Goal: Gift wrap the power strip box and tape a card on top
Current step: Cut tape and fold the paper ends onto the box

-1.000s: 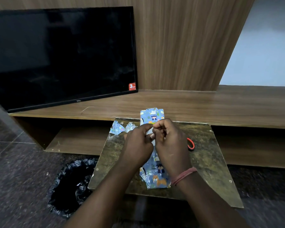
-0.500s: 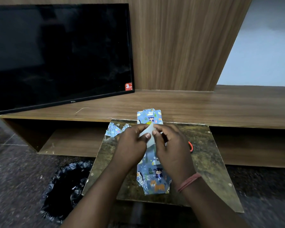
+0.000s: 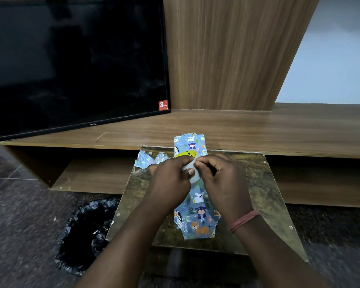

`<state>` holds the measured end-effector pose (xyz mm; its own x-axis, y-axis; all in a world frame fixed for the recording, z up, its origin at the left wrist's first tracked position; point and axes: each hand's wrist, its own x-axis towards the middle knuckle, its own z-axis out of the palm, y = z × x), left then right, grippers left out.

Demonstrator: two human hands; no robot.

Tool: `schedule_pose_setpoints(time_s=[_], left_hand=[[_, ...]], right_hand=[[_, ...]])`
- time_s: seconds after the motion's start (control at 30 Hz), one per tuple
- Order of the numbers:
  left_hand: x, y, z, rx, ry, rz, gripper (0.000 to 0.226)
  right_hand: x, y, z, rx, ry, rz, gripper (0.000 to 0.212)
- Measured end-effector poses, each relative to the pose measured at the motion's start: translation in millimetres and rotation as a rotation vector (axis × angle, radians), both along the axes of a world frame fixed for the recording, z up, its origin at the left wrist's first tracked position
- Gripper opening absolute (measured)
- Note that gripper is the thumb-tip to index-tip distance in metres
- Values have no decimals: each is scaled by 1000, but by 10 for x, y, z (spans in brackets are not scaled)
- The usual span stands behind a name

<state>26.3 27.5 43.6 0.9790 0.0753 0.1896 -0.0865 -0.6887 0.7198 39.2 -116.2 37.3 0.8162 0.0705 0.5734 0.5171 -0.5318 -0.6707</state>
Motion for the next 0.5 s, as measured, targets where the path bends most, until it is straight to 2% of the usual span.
schedule_pose_setpoints(time_s=[0.17, 0.3, 0.5], left_hand=[[2, -2, 1, 32, -43, -31, 17], [-16, -8, 6, 44, -45, -47, 19], [-18, 18, 13, 50, -60, -68, 17]], right_hand=[[3, 1, -4, 16, 27, -5, 11], [31, -16, -17, -161, -87, 6, 7], [47, -60, 10, -250, -80, 48, 9]])
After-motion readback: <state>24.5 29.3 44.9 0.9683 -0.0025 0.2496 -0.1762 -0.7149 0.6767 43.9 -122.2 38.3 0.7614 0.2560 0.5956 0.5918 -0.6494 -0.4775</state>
